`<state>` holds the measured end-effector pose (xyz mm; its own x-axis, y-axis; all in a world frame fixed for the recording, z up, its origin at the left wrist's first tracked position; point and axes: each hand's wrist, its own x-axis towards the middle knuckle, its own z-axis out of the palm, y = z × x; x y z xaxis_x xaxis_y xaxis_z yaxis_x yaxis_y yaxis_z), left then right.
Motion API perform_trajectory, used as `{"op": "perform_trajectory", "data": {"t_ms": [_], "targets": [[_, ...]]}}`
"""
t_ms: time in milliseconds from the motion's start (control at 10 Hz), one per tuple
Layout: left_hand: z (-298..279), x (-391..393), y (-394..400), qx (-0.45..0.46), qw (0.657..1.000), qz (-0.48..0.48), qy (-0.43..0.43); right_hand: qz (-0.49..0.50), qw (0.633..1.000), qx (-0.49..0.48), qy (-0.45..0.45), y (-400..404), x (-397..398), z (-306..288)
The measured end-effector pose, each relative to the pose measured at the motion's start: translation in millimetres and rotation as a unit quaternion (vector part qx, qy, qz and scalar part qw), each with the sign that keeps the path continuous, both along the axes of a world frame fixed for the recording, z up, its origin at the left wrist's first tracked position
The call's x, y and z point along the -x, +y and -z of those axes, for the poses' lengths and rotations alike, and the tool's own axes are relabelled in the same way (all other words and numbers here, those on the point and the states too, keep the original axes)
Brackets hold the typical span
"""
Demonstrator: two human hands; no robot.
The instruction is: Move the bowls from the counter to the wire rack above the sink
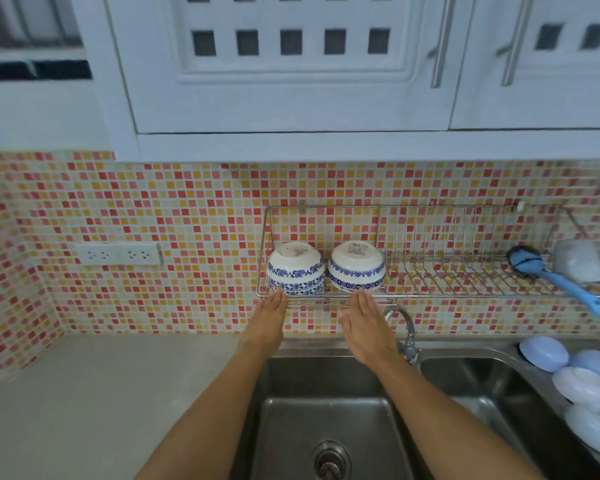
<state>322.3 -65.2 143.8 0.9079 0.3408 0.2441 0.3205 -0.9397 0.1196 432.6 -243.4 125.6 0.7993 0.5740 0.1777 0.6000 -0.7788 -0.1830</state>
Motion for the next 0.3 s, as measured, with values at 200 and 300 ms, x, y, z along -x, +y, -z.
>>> {"op": "perform_trajectory", "data": {"t_ms": [200, 300], "targets": [[-33.2, 23.2, -1.4, -0.015, 0.996, 0.029, -0.078, -0.012, 1.000, 0.010, 0.008, -24.1, 32.2, -37.8], [-64.2, 37.4, -2.4, -0.064, 0.991, 0.033, -0.109, 0.008, 1.000, 0.001, -0.002, -31.0, 45.3, -63.1]]}}
